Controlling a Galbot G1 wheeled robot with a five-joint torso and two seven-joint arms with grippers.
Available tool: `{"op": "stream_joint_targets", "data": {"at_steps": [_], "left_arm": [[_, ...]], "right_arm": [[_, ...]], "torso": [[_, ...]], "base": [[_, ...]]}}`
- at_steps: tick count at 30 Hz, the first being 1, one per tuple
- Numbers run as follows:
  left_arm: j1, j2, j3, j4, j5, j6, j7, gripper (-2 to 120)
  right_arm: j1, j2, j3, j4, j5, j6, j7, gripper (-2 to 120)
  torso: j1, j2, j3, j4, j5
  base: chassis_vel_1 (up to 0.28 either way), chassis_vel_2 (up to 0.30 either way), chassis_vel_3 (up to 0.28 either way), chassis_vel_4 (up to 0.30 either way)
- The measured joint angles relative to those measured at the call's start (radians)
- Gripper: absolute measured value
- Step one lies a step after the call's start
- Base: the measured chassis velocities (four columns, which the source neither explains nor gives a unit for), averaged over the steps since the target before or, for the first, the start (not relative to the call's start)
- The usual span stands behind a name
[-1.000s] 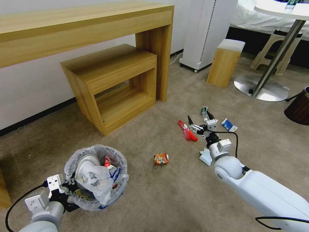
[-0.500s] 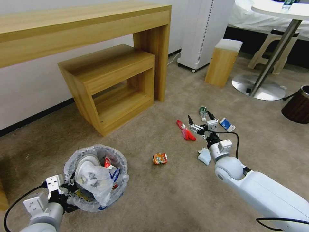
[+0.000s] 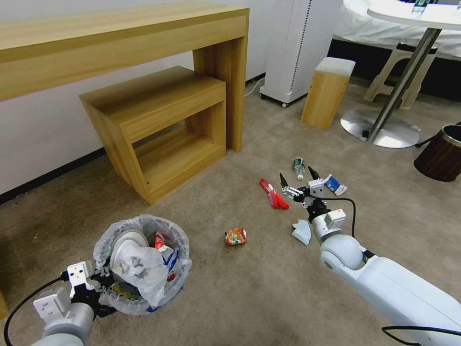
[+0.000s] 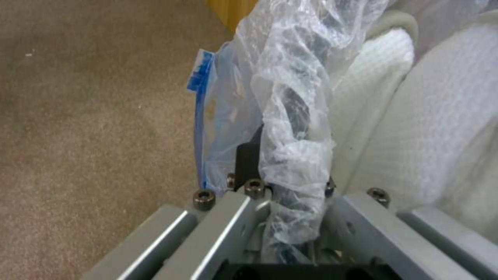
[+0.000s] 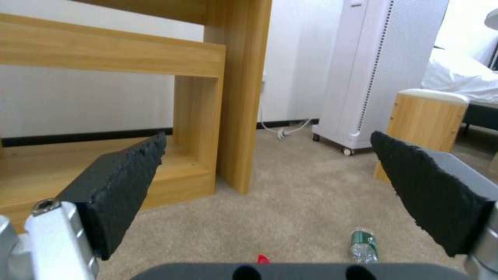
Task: Pick up the trash bin and place the garbage on the floor into it.
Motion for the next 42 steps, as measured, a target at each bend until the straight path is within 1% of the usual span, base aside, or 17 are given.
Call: {"op": "stream_joint_targets", "data": {"at_steps": [9, 13, 20, 22, 28, 33, 35, 36, 39, 40, 42], "left_arm": [[-0.009, 0.001, -0.017, 0.005, -0.007, 0.0, -0.001, 0], [-0.021, 0.004, -0.021, 0.021, -0.012, 0.0, -0.002, 0], [-0.031, 0.006, -0.021, 0.032, -0.015, 0.0, -0.004, 0], [-0.032, 0.006, -0.02, 0.033, -0.016, 0.001, -0.004, 0], [-0.032, 0.005, -0.019, 0.033, -0.017, 0.002, -0.004, 0], [-0.029, 0.005, -0.019, 0.03, -0.018, 0.002, -0.004, 0], [-0.027, 0.004, -0.019, 0.028, -0.018, 0.002, -0.004, 0], [-0.027, 0.004, -0.019, 0.028, -0.018, 0.002, -0.004, 0], [-0.03, -0.003, -0.015, 0.031, -0.015, 0.002, -0.004, 0], [-0.03, -0.003, -0.015, 0.031, -0.015, 0.002, -0.004, 0], [-0.035, -0.006, -0.014, 0.032, -0.015, 0.002, -0.004, 0]], "right_arm": [[0.006, 0.005, -0.016, -0.013, -0.001, 0.003, -0.008, 100], [0.011, 0.006, -0.02, -0.021, -0.001, 0.01, -0.011, 100], [0.015, 0.012, -0.027, -0.038, -0.005, 0.026, -0.021, 100], [0.024, 0.014, -0.035, -0.04, -0.005, 0.035, -0.03, 100], [0.045, 0.017, -0.06, -0.041, 0.013, 0.049, -0.057, 100], [0.067, 0.015, -0.092, -0.037, 0.045, 0.044, -0.109, 100], [0.08, 0.003, -0.122, -0.043, 0.048, 0.035, -0.15, 100], [0.08, 0.003, -0.122, -0.043, 0.048, 0.035, -0.15, 100], [0.091, -0.006, -0.167, -0.113, -0.054, 0.055, -0.218, 100], [0.091, -0.006, -0.167, -0.113, -0.054, 0.055, -0.218, 100], [0.101, -0.015, -0.204, -0.14, -0.096, 0.06, -0.238, 100]], "torso": [[0.0, 0.0, 0.0, -0.0001, 0.0], [0.0, 0.0, 0.0, -0.0003, 0.0], [0.0, 0.0, 0.0, 0.0002, 0.0], [0.0, 0.0, 0.0, -0.0003, -0.0001], [0.0, 0.0, 0.0, -0.0001, 0.0], [0.0, 0.0, 0.0, -0.0001, 0.0], [0.0, 0.0, 0.0, 0.0, 0.0], [0.0, 0.0, 0.0, 0.0, 0.0], [0.0, 0.0, 0.0, -0.0001, 0.0002], [0.0, 0.0, 0.0, -0.0001, 0.0002], [0.0, 0.0, 0.0, -0.0002, 0.0001]], "base": [[-0.053, 0.04, 0.049, -0.053], [-0.15, 0.154, 0.166, -0.153], [-0.118, 0.141, 0.118, -0.121], [-0.057, 0.051, 0.074, -0.072], [-0.006, 0.004, 0.01, -0.012], [0.0, 0.0, 0.0, 0.0], [0.0, 0.0, 0.0, 0.0], [0.0, 0.0, 0.0, 0.0], [0.0, 0.0, 0.0, 0.0], [0.0, 0.0, 0.0, 0.0], [0.0, 0.0, 0.0, 0.0]]}}
